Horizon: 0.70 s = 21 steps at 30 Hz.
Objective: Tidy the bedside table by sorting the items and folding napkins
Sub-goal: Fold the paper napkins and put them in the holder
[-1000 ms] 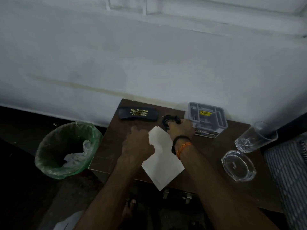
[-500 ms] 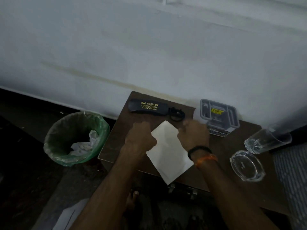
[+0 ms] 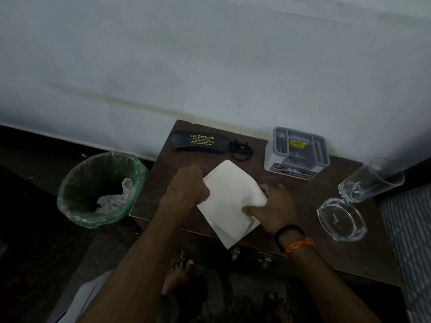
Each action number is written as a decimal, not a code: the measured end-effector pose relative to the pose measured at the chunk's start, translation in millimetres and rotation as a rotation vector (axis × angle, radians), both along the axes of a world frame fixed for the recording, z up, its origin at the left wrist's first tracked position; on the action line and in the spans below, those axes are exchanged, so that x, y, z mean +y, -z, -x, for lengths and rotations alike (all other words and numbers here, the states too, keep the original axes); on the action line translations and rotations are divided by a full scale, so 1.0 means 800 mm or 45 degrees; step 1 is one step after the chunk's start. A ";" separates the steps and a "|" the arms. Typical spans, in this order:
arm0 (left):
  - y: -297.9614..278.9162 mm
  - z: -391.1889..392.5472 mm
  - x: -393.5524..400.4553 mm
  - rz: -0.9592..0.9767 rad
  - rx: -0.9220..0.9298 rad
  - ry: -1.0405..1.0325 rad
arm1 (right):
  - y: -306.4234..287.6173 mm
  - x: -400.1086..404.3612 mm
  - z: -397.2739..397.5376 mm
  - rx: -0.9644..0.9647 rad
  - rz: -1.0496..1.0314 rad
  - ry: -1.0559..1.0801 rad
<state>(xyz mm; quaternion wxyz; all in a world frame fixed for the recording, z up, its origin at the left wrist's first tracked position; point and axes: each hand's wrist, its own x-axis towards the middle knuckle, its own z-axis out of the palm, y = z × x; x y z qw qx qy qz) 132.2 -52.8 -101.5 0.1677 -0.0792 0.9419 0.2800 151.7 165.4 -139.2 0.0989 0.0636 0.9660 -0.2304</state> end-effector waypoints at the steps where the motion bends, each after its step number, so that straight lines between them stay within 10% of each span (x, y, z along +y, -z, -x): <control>1: 0.000 0.002 -0.001 -0.002 0.016 -0.005 | 0.002 0.001 0.002 0.012 0.022 -0.002; 21: -0.003 0.021 0.000 -0.308 0.009 -0.035 | -0.019 0.012 0.009 0.231 0.383 0.075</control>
